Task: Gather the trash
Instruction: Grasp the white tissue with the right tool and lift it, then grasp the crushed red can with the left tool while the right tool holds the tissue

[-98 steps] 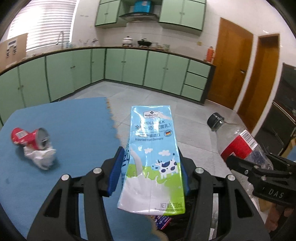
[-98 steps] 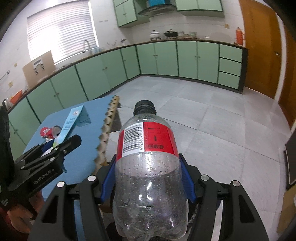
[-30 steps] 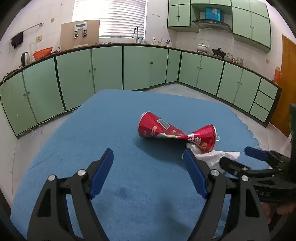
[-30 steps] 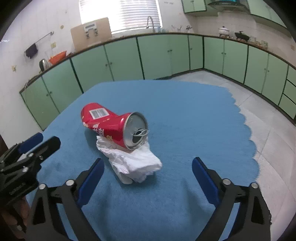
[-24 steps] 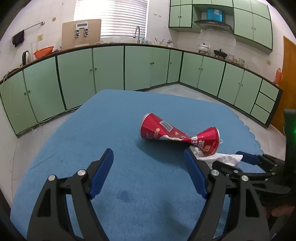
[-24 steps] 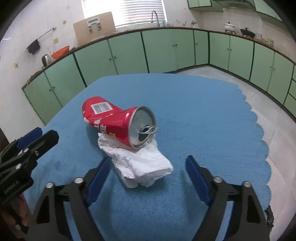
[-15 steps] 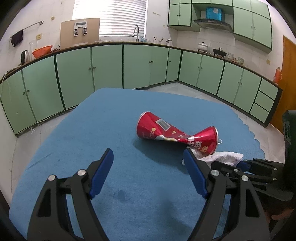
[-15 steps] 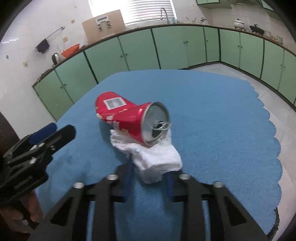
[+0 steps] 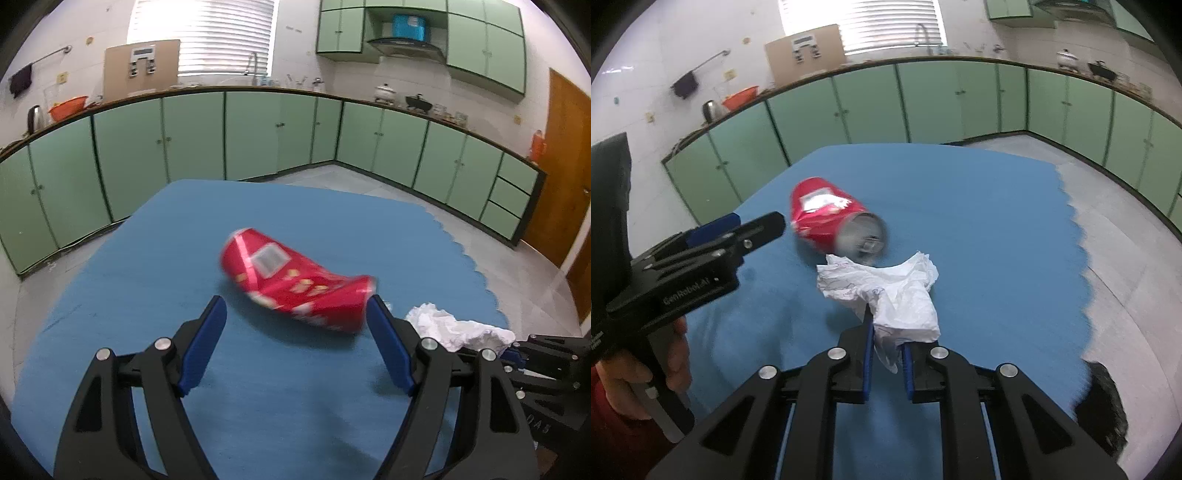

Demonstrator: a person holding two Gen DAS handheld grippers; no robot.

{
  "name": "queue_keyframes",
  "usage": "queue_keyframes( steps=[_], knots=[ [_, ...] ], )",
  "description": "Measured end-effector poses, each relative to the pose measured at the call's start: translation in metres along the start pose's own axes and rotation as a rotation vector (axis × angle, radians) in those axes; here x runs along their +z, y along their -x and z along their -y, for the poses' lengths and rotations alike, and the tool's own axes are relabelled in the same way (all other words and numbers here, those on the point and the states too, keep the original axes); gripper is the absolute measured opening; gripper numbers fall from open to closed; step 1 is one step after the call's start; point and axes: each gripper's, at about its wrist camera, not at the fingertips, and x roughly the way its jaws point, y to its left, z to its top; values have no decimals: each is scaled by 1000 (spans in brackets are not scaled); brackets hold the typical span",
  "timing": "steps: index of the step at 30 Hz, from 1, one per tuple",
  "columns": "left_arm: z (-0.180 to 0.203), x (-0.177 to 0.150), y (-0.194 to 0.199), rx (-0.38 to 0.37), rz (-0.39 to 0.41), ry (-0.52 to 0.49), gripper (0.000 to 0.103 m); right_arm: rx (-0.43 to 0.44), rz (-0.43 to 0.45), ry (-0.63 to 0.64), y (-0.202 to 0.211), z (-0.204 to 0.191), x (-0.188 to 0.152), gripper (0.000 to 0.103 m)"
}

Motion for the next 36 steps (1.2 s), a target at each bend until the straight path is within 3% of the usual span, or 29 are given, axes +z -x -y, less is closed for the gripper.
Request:
queue_keyframes(
  steps=[10, 17, 23, 26, 27, 29, 36],
  knots=[
    [58, -16, -16, -87, -36, -11, 62, -120, 46, -112, 32, 60, -12, 13],
    [81, -17, -35, -93, -55, -13, 46, -111, 63, -147, 33, 78, -16, 13],
    [92, -13, -48, -69, -78, -5, 42, -96, 71, -167, 29, 85, -23, 13],
    [87, -11, -44, -33, -65, 18, 47, -92, 67, -170, 26, 88, -25, 13],
    [84, -10, -41, -18, -59, 27, 57, -92, 64, -170, 25, 88, -25, 13],
    [79, -8, -37, 7, -46, 31, 65, -91, 59, -170, 22, 87, -26, 13],
    [68, -1, -61, 76, -88, 41, 79, -81, 54, -171, 15, 87, -24, 13]
  ],
)
